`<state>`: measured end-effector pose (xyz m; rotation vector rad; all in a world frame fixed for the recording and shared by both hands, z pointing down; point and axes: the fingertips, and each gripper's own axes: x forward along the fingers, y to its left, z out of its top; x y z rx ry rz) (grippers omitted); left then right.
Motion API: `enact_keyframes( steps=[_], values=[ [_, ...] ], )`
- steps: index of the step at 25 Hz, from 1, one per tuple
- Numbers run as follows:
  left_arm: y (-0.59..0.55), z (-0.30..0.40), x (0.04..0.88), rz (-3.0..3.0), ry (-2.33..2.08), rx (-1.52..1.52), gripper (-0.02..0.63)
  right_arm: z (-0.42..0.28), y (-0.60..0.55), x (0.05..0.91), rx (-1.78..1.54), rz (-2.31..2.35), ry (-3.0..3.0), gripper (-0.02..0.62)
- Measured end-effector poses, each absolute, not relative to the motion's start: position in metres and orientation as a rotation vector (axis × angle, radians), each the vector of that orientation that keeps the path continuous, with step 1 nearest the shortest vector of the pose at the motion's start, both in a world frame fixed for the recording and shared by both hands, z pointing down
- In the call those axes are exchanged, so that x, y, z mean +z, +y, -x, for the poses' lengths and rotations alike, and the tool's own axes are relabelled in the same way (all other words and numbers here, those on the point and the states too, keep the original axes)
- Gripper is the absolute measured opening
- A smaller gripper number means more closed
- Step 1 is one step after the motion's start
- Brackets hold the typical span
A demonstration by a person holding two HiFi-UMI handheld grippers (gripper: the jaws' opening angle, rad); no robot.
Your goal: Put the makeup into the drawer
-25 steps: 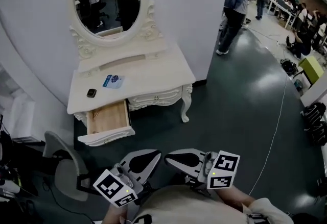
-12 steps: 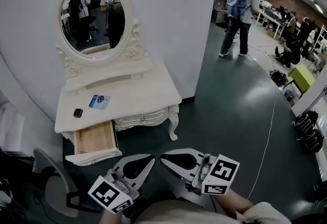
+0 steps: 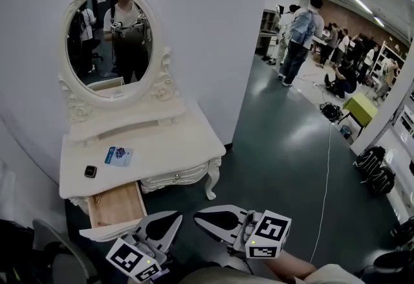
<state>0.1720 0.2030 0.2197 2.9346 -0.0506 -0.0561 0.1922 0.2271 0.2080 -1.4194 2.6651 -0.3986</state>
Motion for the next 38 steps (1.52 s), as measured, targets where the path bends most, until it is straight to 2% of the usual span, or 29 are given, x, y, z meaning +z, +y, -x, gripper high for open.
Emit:
enact_keyframes(
  steps=[11,30,38],
  values=[
    [0.098,-0.081,0.231,-2.897,-0.111,-0.014,0.055,-0.105,0.122,0.223,-0.524,1.402,2.645,0.028],
    [-0.037,0.115,0.279,-2.769,-0.742,0.062,0.055,0.043,0.014,0.267,-0.738,1.059,2.852,0.028],
    [-0.073,0.121,0.291,-2.735,-0.942,0.141,0.056,0.045,-0.013,0.277,-0.795,0.883,2.901,0.028]
  ],
)
